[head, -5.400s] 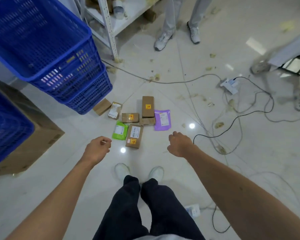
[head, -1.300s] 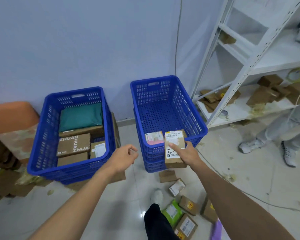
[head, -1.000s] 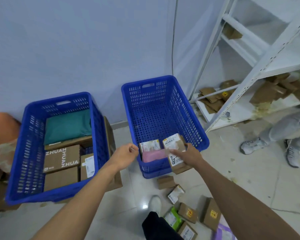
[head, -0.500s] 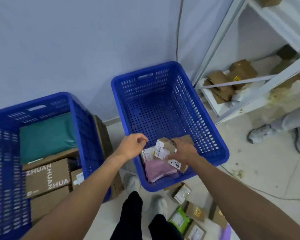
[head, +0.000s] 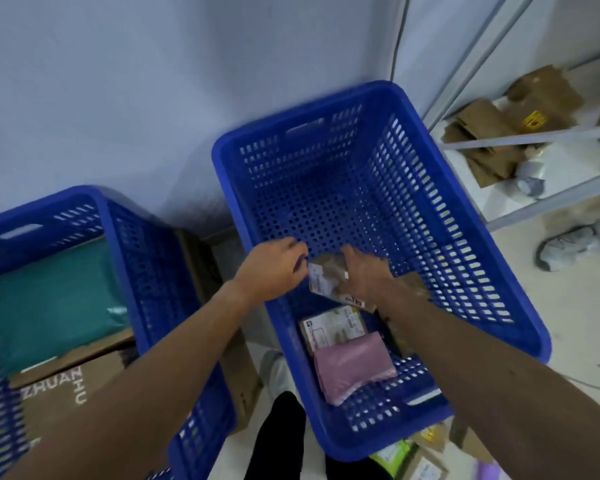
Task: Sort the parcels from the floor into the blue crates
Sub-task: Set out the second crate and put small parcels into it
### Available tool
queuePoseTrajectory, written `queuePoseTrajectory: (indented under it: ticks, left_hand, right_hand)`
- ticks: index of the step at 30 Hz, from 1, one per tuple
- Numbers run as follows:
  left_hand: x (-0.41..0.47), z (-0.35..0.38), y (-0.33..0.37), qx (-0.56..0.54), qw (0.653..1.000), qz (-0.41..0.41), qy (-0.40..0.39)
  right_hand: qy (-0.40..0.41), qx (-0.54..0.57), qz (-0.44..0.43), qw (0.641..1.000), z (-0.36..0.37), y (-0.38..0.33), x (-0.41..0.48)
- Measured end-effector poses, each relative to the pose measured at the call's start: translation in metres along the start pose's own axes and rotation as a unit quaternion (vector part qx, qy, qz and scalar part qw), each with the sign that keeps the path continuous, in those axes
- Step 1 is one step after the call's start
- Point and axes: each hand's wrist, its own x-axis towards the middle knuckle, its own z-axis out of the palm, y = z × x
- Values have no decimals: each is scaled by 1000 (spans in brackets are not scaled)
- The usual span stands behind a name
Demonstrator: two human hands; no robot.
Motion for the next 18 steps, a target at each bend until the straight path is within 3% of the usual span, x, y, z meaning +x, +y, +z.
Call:
queuePoseTrajectory:
  ticks: [6, 11, 18]
  left_hand:
    - [7, 39, -7, 91, 995, 32, 36]
    - [8, 52, -12, 61, 992, 20, 106]
    - [10, 52, -14, 58, 993, 2, 102]
  right_hand:
    - [-54, -80, -72, 993, 30, -13, 72]
    - [-97, -60, -108, 988, 80, -26, 105]
    - [-168, -112, -68, 977, 101, -29, 117]
